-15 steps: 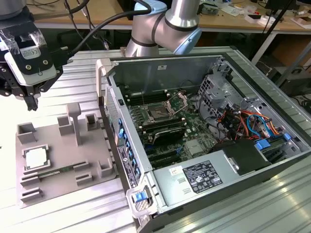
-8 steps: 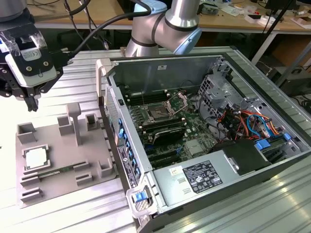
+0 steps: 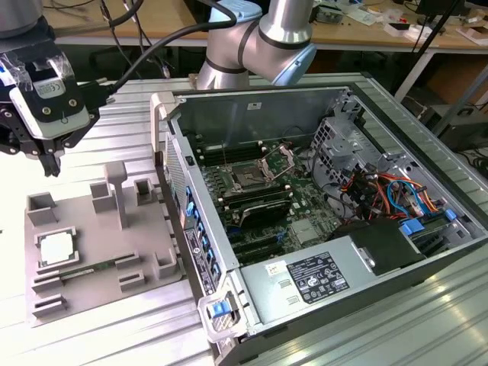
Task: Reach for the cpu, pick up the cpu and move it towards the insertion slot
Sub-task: 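Reach for the cpu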
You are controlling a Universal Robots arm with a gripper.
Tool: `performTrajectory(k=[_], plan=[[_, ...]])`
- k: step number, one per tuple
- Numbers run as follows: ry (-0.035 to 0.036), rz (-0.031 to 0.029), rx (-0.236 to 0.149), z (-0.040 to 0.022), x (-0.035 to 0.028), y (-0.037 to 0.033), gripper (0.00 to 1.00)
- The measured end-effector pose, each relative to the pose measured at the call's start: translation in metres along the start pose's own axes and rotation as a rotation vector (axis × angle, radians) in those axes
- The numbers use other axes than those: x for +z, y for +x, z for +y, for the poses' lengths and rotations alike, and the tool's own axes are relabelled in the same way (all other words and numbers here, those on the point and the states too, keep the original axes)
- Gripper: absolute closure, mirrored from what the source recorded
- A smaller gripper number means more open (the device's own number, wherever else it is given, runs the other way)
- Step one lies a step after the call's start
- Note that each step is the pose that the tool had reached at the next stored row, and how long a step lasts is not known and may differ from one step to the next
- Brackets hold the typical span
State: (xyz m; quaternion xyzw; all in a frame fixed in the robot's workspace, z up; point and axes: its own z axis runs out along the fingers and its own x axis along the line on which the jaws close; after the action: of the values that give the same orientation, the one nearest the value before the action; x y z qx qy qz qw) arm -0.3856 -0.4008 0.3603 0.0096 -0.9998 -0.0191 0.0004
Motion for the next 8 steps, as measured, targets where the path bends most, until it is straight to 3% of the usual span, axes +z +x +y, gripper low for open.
performTrajectory(k=[8], plan=[[0.0000, -0.0001, 0.000, -0.0001, 0.0017, 0.0000, 0.89]])
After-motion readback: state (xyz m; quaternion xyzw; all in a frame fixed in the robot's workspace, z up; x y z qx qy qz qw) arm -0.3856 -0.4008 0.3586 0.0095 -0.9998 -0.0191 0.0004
